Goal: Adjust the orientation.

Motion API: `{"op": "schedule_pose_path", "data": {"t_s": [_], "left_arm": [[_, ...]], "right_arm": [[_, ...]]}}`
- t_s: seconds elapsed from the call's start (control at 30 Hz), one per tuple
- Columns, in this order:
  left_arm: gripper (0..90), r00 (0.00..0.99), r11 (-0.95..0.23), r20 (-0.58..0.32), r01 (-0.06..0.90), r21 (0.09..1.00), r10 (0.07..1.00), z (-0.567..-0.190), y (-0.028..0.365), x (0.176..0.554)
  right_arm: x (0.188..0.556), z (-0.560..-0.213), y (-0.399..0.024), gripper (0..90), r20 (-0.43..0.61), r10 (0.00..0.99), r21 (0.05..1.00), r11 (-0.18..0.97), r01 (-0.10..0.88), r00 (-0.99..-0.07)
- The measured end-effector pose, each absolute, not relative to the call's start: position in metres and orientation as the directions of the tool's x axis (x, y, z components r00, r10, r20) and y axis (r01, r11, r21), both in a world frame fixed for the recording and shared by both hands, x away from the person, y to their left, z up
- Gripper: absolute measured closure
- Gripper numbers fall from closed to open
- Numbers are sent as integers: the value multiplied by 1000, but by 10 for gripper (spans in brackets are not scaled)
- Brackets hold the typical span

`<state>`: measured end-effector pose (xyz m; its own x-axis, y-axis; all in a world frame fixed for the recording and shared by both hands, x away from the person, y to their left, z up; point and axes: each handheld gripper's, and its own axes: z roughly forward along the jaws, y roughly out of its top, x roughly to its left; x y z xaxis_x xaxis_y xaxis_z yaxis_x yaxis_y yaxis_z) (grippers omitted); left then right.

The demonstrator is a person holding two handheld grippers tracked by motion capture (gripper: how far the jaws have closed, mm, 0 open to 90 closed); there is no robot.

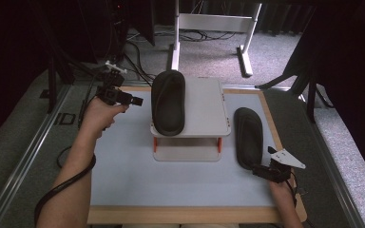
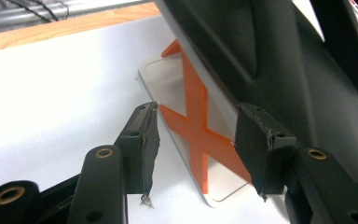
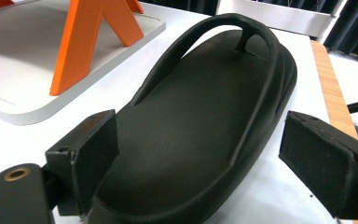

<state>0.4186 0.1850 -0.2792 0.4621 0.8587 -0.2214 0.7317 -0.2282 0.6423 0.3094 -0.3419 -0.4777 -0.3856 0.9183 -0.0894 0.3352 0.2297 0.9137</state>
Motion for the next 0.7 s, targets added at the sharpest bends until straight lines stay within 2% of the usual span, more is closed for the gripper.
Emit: {"op": "schedule_pose_path", "data": {"t_s": [0.3, 0.43, 0.7], "left_arm": [[493, 482, -169, -262, 680, 713, 836, -306, 209, 404], [492, 487, -185, -206, 639, 747, 849, -321, 215, 394], [492, 496, -173, -185, 591, 788, 848, -356, 226, 377]], "right_arm": [[309, -478, -342, 112, -92, 919, 915, 230, 333, -383], [309, -478, -342, 112, -92, 919, 914, 231, 332, -383], [309, -478, -342, 112, -95, 920, 915, 231, 332, -381]]}}
